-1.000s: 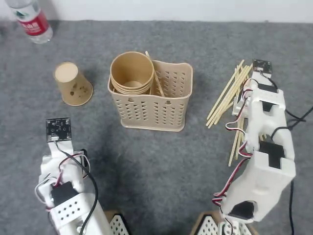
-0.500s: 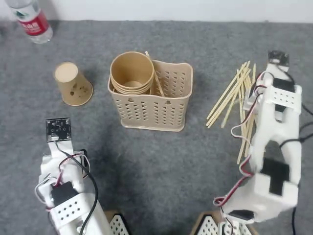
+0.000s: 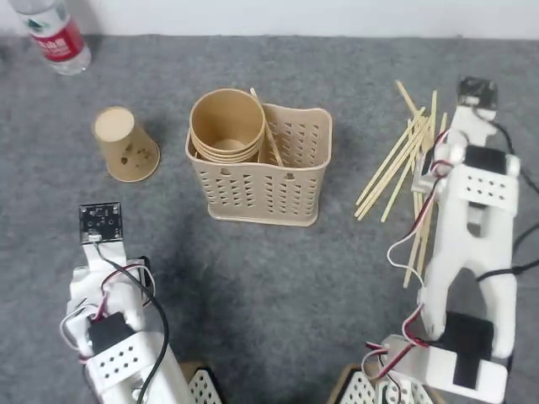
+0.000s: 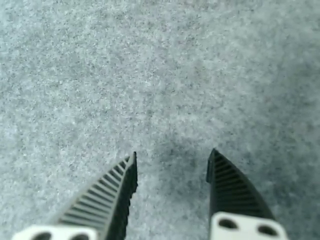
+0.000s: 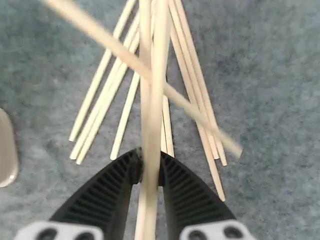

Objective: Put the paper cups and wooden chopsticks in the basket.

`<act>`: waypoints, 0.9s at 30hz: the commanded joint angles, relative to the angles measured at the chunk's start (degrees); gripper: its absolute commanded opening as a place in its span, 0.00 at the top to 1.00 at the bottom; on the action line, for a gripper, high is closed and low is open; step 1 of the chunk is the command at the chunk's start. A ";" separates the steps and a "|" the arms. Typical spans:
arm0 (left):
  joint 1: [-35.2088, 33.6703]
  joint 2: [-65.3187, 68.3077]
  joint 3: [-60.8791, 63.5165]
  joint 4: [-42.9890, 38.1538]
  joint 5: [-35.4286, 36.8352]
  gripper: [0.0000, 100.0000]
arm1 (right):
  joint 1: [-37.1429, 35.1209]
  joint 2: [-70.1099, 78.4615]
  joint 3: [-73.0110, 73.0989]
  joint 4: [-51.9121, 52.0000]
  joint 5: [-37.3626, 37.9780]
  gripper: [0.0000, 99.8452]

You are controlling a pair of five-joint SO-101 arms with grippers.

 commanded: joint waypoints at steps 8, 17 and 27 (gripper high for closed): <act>0.44 -0.79 -0.22 0.35 -0.53 0.79 | -0.31 -2.86 10.90 -13.32 -0.18 0.99; 0.44 -0.79 -0.22 0.35 -0.53 0.79 | -0.48 -2.86 11.25 -13.23 -0.18 0.86; 0.44 -0.79 -0.22 0.35 -0.53 0.79 | -0.48 -2.77 11.25 -13.23 0.26 0.88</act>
